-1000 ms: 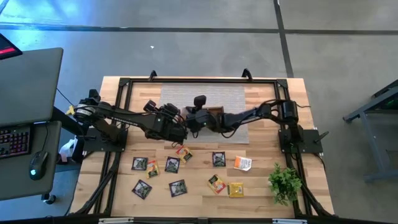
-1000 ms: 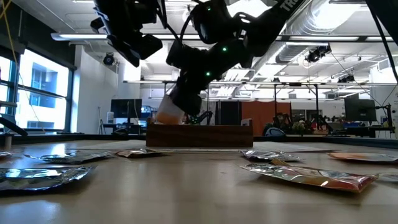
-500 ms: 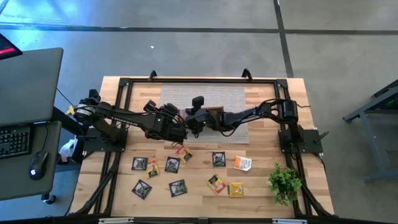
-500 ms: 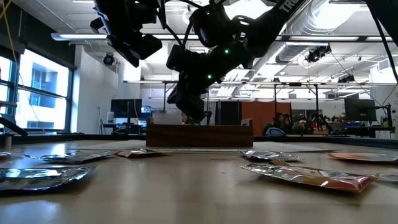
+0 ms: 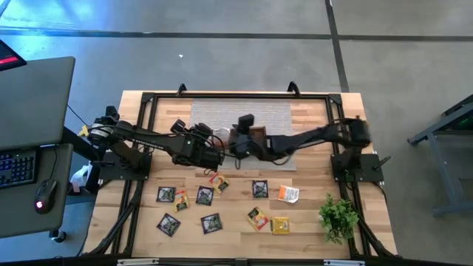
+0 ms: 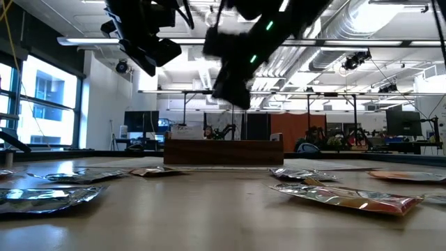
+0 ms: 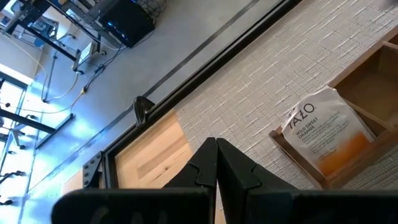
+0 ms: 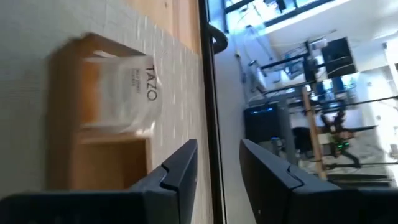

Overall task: Pick & Place Tea
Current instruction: Put the orange tea bag into the left section of the wooden organizer

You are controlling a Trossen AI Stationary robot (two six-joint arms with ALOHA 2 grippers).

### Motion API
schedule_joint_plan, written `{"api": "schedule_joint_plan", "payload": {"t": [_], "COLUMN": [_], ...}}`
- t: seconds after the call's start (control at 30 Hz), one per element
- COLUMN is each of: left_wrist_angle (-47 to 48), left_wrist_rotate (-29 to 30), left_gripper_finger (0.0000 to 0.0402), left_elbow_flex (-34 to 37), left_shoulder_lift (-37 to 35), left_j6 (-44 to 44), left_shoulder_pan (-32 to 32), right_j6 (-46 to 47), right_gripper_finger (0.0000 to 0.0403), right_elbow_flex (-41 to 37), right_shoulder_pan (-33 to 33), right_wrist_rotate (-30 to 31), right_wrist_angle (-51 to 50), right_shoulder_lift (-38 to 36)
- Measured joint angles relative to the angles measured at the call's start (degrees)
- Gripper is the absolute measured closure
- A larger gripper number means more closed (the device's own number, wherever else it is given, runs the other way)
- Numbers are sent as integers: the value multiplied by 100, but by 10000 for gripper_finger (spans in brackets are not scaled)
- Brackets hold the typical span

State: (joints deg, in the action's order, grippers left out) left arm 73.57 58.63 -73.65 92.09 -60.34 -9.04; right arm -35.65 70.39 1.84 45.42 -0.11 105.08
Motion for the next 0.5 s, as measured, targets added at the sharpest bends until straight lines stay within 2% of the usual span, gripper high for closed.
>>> {"api": "schedule_joint_plan", "payload": {"t": [0.1, 0.2, 0.33, 0.5], "left_wrist_angle": [8, 8, -12, -55], "left_wrist_rotate": [-4, -58, -85, -85], "left_gripper_finger": [401, 401, 401, 401], "left_elbow_flex": [0, 0, 0, 0], "left_shoulder_lift": [0, 0, 0, 0], "left_j6": [1, 0, 0, 0], "left_shoulder_pan": [0, 0, 0, 0], "right_j6": [674, 1888, 4141, 6634], "right_gripper_finger": [293, 302, 310, 306], "right_elbow_flex": [2, 2, 3, 4], "right_shoulder_pan": [379, 812, 1378, 2098], "right_wrist_rotate": [82, 118, -555, -1189], "right_wrist_angle": [-1197, -2456, -4075, -5595], "right_shoulder_lift": [-765, -1497, -2245, -2483]}}
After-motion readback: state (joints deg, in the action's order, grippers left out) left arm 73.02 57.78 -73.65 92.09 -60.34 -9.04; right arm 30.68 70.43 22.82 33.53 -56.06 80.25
